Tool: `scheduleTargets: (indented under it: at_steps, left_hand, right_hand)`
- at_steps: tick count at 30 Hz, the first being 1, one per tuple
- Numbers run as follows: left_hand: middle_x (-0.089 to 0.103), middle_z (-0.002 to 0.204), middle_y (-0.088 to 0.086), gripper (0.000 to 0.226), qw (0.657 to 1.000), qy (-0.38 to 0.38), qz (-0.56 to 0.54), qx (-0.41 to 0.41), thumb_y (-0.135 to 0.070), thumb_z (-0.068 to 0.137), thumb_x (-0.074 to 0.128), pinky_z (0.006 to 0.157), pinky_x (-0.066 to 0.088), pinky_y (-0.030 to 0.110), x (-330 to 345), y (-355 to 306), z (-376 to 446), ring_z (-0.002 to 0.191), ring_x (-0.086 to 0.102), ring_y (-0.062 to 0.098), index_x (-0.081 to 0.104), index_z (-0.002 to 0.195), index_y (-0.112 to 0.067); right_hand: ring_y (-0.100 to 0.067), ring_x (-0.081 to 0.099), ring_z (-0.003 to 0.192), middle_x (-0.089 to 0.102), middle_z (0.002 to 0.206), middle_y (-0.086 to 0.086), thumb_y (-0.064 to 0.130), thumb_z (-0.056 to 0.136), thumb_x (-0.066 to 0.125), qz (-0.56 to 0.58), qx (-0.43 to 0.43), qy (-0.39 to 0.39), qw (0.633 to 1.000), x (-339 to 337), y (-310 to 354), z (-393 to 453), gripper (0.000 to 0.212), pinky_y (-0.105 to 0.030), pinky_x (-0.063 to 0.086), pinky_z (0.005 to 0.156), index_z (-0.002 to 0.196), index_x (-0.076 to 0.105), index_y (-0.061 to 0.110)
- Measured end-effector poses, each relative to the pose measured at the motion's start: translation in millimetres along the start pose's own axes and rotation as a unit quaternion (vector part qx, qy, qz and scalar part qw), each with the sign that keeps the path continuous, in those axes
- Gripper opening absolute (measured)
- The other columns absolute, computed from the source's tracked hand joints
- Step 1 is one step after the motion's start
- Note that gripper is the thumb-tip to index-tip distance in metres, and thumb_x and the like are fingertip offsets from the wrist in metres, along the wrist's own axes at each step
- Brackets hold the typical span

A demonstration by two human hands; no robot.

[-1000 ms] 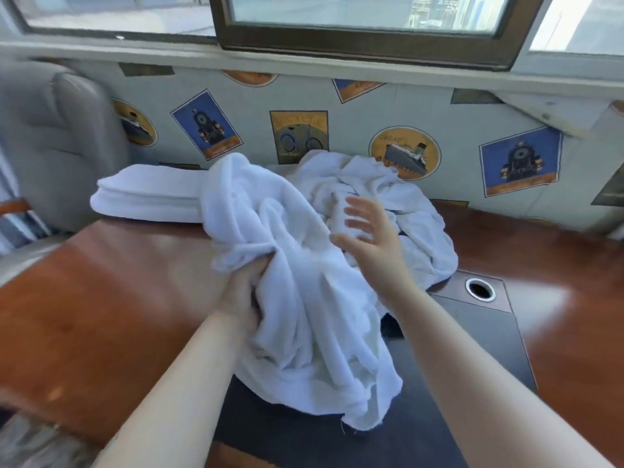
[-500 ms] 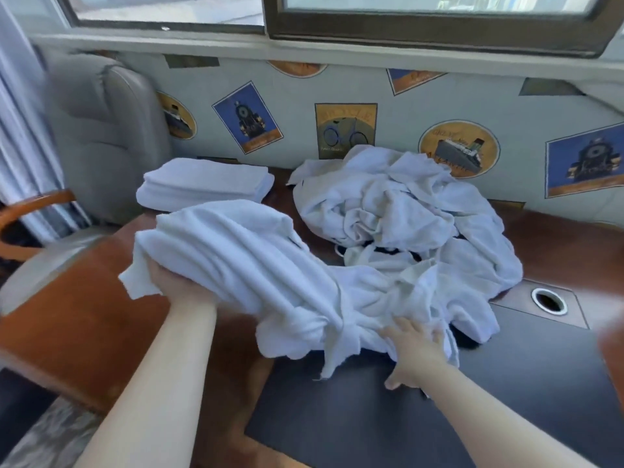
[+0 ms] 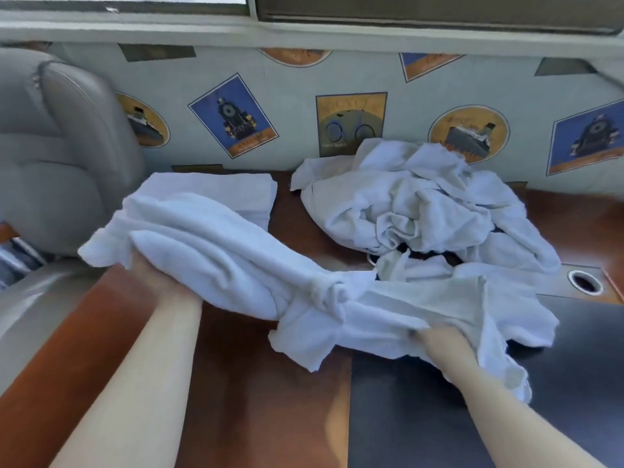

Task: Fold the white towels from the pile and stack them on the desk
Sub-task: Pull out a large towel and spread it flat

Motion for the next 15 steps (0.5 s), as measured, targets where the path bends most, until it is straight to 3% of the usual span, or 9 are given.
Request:
scheduleTargets:
  at_steps: [2, 4, 6, 7, 9, 10, 12, 13, 15]
  left_hand:
    - [0.075, 0.100, 0.003, 0.034, 0.997, -0.029, 0.069, -0.033, -0.039, 0.099, 0.038, 0.087, 0.051, 0.044, -20.3, 7.0, 10.5, 0.097, 0.069, 0.026, 0.061, 0.117, -0.022]
    - [0.070, 0.117, 0.007, 0.039, 0.976, -0.077, 0.123, -0.163, -0.043, 0.094, 0.045, 0.091, 0.048, 0.050, -45.8, 35.3, 15.4, 0.112, 0.062, 0.032, 0.058, 0.126, -0.025]
    - [0.059, 0.132, 0.005, 0.046, 0.922, -0.157, 0.229, -0.271, -0.045, 0.092, 0.050, 0.099, 0.040, 0.048, -70.2, 68.6, -6.4, 0.124, 0.052, 0.031, 0.053, 0.133, -0.024]
    - [0.053, 0.138, 0.007, 0.052, 0.897, -0.202, 0.284, -0.273, -0.041, 0.092, 0.054, 0.102, 0.038, 0.046, -81.3, 80.1, -19.0, 0.129, 0.048, 0.031, 0.047, 0.139, -0.020]
    - [0.045, 0.144, 0.015, 0.073, 0.837, -0.280, 0.447, -0.148, -0.034, 0.084, 0.069, 0.106, 0.041, 0.046, -90.3, 85.4, -39.4, 0.130, 0.046, 0.035, 0.038, 0.144, -0.010]
    - [0.044, 0.143, 0.017, 0.082, 0.798, -0.252, 0.545, -0.043, -0.031, 0.076, 0.078, 0.106, 0.040, 0.048, -79.5, 87.3, -45.5, 0.129, 0.046, 0.037, 0.037, 0.144, -0.009]
    - [0.037, 0.149, 0.012, 0.089, 0.697, -0.047, 0.703, 0.133, -0.027, 0.067, 0.083, 0.110, 0.034, 0.049, -32.5, 117.8, -62.7, 0.136, 0.035, 0.033, 0.040, 0.144, -0.014]
    - [0.030, 0.152, 0.008, 0.087, 0.631, 0.068, 0.755, 0.167, -0.032, 0.069, 0.081, 0.111, 0.030, 0.048, -9.0, 143.8, -74.0, 0.139, 0.029, 0.030, 0.040, 0.144, -0.019]
    - [0.031, 0.152, 0.003, 0.085, 0.551, 0.219, 0.799, 0.105, -0.051, 0.071, 0.076, 0.111, 0.032, 0.043, 10.4, 194.8, -87.5, 0.139, 0.030, 0.026, 0.039, 0.143, -0.023]
  right_hand:
    - [-0.029, 0.056, 0.082, 0.065, 0.091, -0.008, 0.037, 0.083, 0.043, 0.135, 0.030, -0.122, 0.983, -30.4, -10.1, -3.4, 0.030, -0.044, 0.047, 0.081, 0.089, 0.064, 0.016]
    - [-0.032, 0.052, 0.079, 0.058, 0.082, -0.006, 0.037, 0.081, 0.039, 0.194, 0.082, -0.226, 0.951, -53.1, -23.7, -14.9, 0.033, -0.041, 0.041, 0.074, 0.091, 0.061, 0.014]
    - [-0.037, 0.052, 0.086, 0.060, 0.090, -0.015, 0.036, 0.081, 0.041, 0.233, 0.126, -0.297, 0.917, -62.6, -33.1, -24.7, 0.041, -0.040, 0.036, 0.075, 0.102, 0.060, 0.007]
    - [-0.040, 0.053, 0.092, 0.061, 0.098, -0.020, 0.032, 0.084, 0.046, 0.222, 0.139, -0.318, 0.911, -64.6, -33.3, -29.8, 0.040, -0.041, 0.038, 0.077, 0.109, 0.059, 0.004]
    - [-0.042, 0.055, 0.099, 0.062, 0.106, -0.021, 0.022, 0.081, 0.058, 0.141, 0.106, -0.316, 0.932, -59.5, -20.5, -32.5, 0.038, -0.046, 0.044, 0.087, 0.114, 0.058, 0.004]
    - [-0.039, 0.054, 0.107, 0.062, 0.113, -0.016, 0.019, 0.078, 0.062, 0.089, 0.047, -0.297, 0.950, -50.2, -5.9, -32.2, 0.042, -0.047, 0.042, 0.096, 0.118, 0.058, 0.008]
    - [-0.026, 0.037, 0.134, 0.048, 0.139, -0.001, 0.021, 0.077, 0.063, -0.021, -0.070, -0.230, 0.970, -26.1, 22.1, -29.7, 0.062, -0.041, 0.018, 0.115, 0.137, 0.047, 0.022]
    - [-0.021, 0.029, 0.140, 0.040, 0.145, 0.005, 0.023, 0.078, 0.061, -0.073, -0.112, -0.200, 0.971, -15.5, 35.8, -28.6, 0.070, -0.039, 0.008, 0.117, 0.144, 0.038, 0.028]
    - [-0.018, 0.037, 0.133, 0.043, 0.142, 0.008, 0.030, 0.082, 0.055, -0.168, -0.155, -0.147, 0.962, 5.7, 51.6, -25.1, 0.072, -0.036, 0.017, 0.112, 0.148, 0.027, 0.031]
Point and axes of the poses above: each hand's wrist, its own z-axis towards the middle knuckle, its own x-axis out of the palm, y = z × x, the point moved 7 cm from there along z, towards the middle knuckle
